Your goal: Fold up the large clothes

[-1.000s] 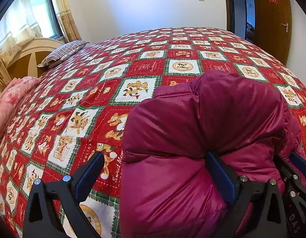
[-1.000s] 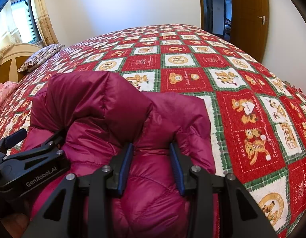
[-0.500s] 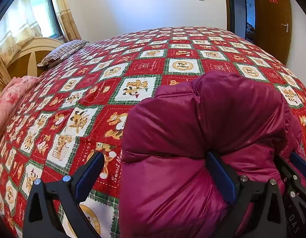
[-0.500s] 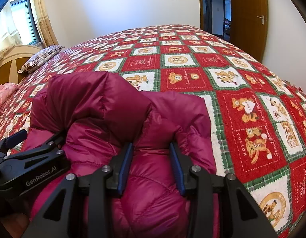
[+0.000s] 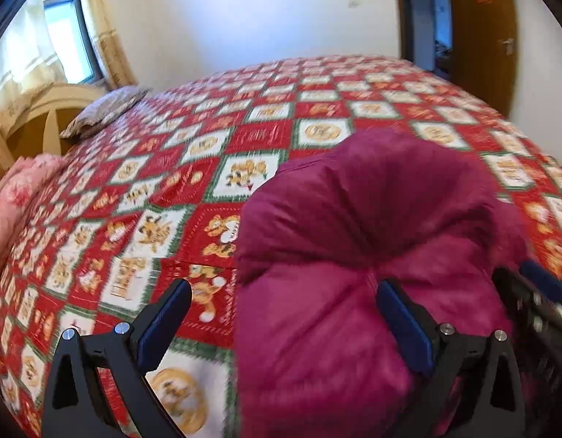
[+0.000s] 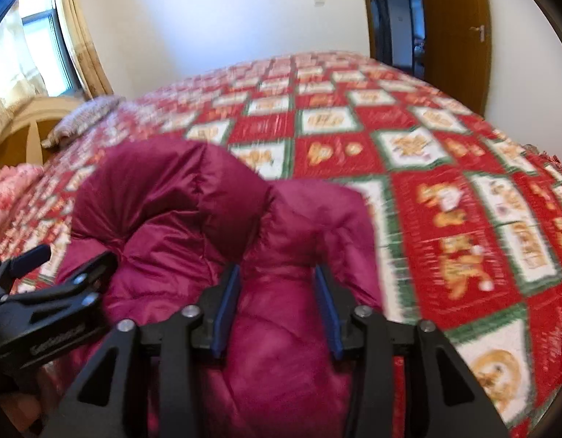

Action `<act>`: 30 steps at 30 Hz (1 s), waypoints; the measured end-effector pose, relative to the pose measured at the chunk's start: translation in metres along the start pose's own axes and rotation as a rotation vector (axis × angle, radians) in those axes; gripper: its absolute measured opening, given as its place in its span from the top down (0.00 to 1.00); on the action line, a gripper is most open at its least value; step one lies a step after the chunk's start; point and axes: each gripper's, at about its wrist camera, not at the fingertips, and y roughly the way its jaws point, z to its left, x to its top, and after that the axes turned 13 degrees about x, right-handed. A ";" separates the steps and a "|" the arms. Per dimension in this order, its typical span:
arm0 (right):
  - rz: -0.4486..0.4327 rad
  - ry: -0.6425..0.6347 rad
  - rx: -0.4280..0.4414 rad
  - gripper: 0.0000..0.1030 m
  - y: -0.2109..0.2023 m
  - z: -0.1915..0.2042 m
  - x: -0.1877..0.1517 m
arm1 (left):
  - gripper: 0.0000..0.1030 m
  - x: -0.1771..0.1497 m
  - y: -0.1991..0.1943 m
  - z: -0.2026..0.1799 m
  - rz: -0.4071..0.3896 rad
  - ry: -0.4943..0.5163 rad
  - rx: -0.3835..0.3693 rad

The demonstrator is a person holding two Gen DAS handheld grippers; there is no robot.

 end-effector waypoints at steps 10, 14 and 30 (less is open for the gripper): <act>-0.036 0.107 -0.007 0.36 -0.039 -0.019 -0.023 | 0.01 -0.044 -0.019 0.031 0.029 -0.048 -0.123; -0.001 0.122 0.010 0.36 -0.033 -0.021 -0.028 | 0.01 -0.051 -0.013 0.030 0.043 -0.080 -0.149; 0.065 0.130 0.137 0.63 -0.015 -0.021 -0.038 | 0.31 -0.051 -0.011 0.002 0.027 0.003 -0.300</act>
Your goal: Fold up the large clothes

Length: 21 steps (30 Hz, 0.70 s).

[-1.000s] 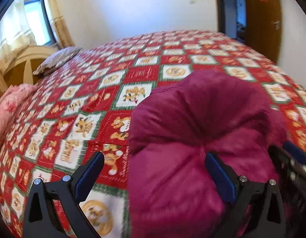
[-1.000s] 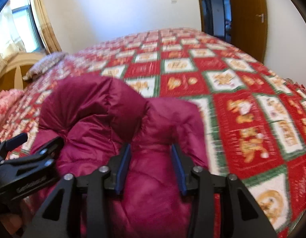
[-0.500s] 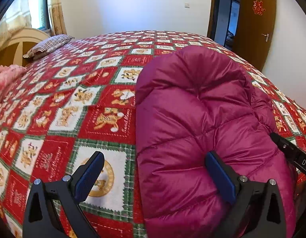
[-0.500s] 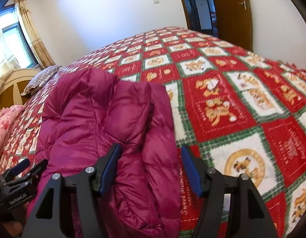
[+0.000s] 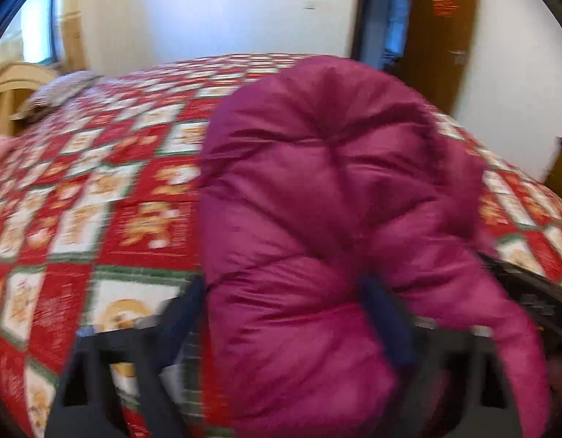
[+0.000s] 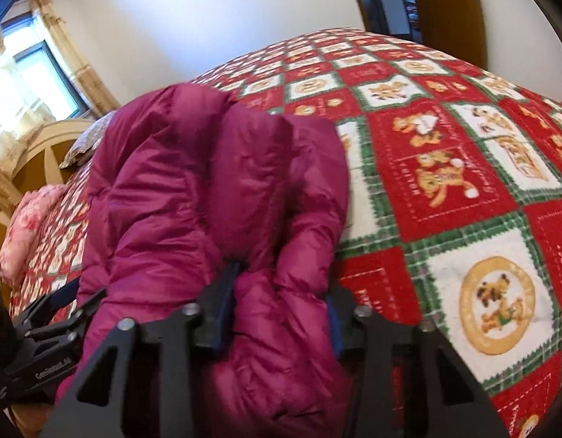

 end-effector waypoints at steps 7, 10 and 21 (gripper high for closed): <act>-0.044 -0.052 0.062 0.82 -0.016 0.015 -0.004 | 0.78 -0.002 -0.035 -0.025 -0.084 0.112 0.120; -0.075 -0.069 0.101 0.82 -0.030 0.029 -0.004 | 0.80 -0.002 -0.059 -0.020 -0.121 0.105 0.146; -0.085 -0.160 0.226 0.83 -0.040 0.090 -0.009 | 0.80 -0.011 -0.123 0.030 -0.187 0.053 0.260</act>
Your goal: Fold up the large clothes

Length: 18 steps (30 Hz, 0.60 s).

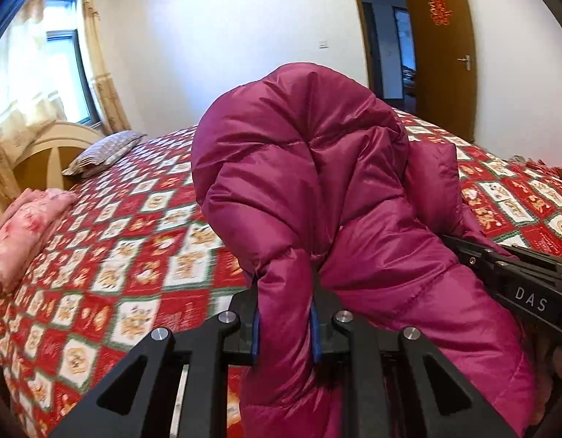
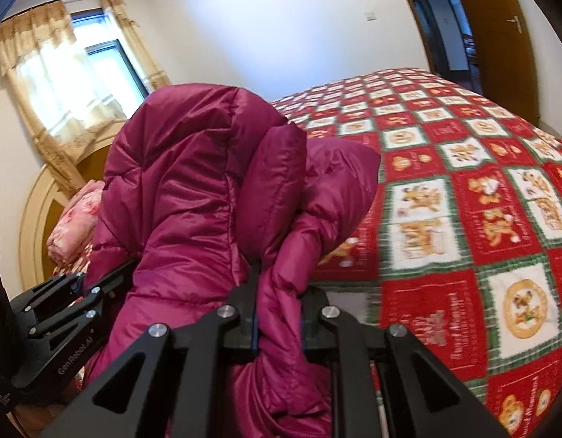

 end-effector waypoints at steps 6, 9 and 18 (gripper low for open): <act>0.034 -0.049 0.035 0.83 0.017 0.025 0.000 | 0.80 -0.009 -0.002 0.029 0.018 -0.039 0.036; 0.047 -0.066 0.045 0.83 0.024 0.033 0.001 | 0.80 -0.014 -0.003 0.040 0.022 -0.053 0.051; 0.087 -0.125 0.079 0.83 0.046 0.057 0.001 | 0.81 -0.029 -0.001 0.072 0.049 -0.107 0.079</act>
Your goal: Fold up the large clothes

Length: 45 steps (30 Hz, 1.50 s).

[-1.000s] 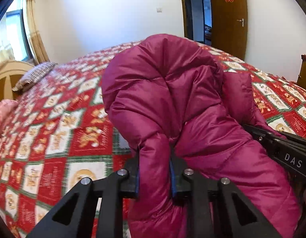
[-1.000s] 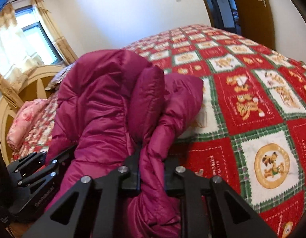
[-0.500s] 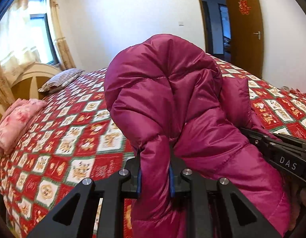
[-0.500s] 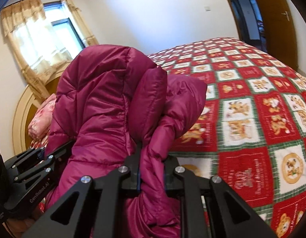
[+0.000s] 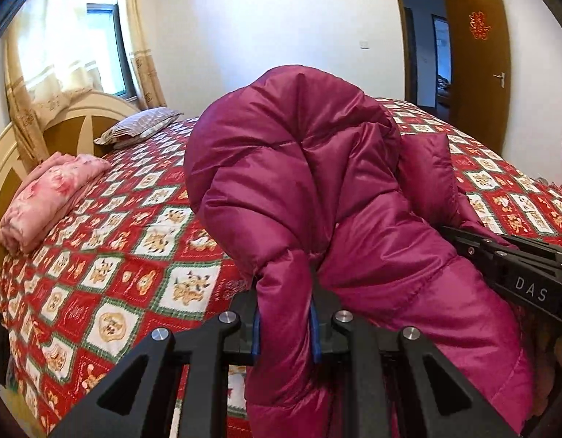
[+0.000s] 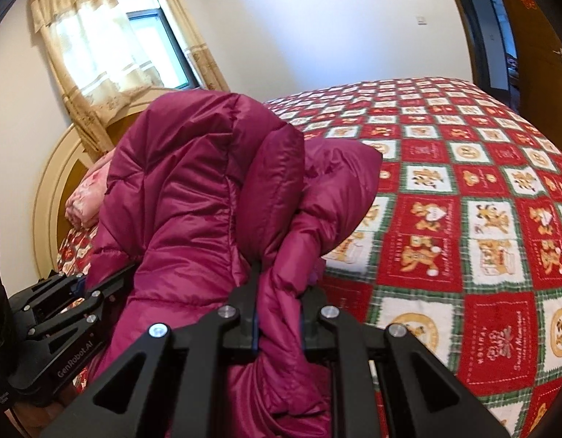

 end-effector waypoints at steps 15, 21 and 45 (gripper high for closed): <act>0.062 -0.053 0.033 0.83 0.030 0.024 0.001 | 0.81 -0.015 0.008 0.036 0.037 -0.058 0.033; 0.095 -0.058 0.024 0.83 0.042 0.027 -0.003 | 0.81 -0.024 0.019 0.042 0.066 -0.072 0.033; 0.159 -0.014 -0.019 0.82 0.067 0.016 -0.024 | 0.59 -0.049 0.048 0.044 0.115 -0.063 0.088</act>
